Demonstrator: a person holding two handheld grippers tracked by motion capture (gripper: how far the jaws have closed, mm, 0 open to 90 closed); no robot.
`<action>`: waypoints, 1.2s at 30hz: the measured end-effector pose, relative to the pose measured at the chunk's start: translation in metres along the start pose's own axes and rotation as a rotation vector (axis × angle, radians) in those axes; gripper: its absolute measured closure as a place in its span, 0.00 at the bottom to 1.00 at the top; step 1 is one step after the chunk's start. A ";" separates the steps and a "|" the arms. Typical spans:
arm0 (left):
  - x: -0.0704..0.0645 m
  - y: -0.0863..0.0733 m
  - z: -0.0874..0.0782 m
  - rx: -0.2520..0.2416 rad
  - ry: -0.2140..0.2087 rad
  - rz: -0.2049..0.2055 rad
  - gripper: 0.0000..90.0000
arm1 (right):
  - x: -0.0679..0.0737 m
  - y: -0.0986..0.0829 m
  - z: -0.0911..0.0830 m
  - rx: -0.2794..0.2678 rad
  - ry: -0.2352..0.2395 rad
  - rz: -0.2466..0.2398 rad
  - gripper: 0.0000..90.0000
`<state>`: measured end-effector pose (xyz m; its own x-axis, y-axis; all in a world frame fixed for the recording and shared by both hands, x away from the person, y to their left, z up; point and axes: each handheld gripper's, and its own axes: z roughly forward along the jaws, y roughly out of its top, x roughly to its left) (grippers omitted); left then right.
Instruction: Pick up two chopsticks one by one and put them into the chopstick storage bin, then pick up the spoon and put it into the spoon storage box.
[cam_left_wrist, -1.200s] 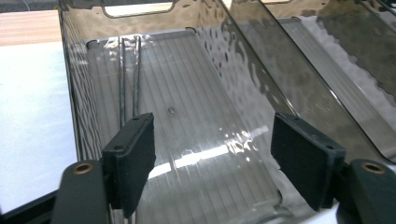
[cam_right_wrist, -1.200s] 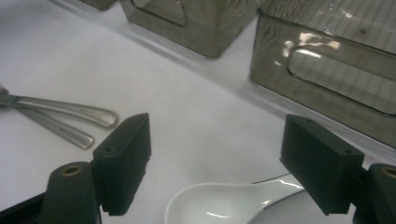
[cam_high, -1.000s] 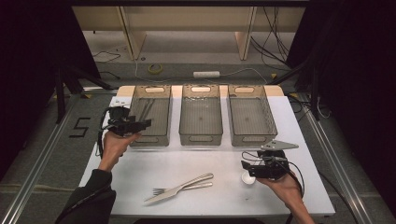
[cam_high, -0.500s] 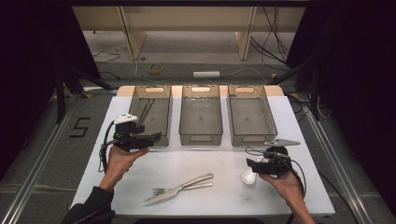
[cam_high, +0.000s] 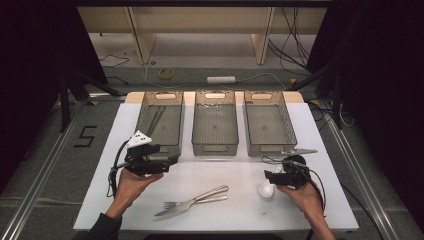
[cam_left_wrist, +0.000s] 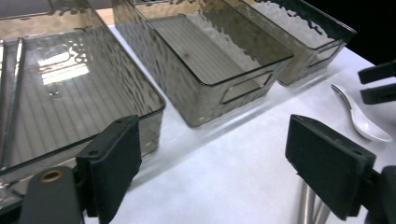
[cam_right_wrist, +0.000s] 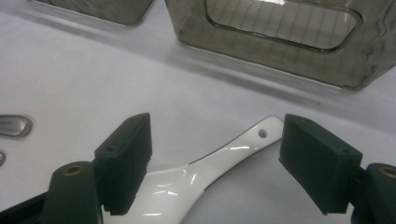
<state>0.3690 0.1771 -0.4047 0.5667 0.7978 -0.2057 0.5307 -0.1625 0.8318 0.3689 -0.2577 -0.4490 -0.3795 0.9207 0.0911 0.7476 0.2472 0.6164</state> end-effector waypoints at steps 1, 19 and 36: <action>-0.001 -0.001 0.000 -0.001 -0.006 0.002 0.20 | -0.001 0.000 0.001 0.002 -0.002 -0.002 0.29; -0.022 -0.015 -0.004 0.020 -0.028 0.070 0.18 | -0.001 0.001 0.009 0.070 -0.014 0.005 0.29; -0.030 -0.021 -0.006 0.031 -0.040 0.097 0.18 | -0.004 0.001 0.017 0.139 -0.022 0.024 0.32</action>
<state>0.3371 0.1597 -0.4127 0.6407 0.7536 -0.1465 0.4912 -0.2557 0.8327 0.3807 -0.2560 -0.4616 -0.3492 0.9331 0.0864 0.8253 0.2625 0.5000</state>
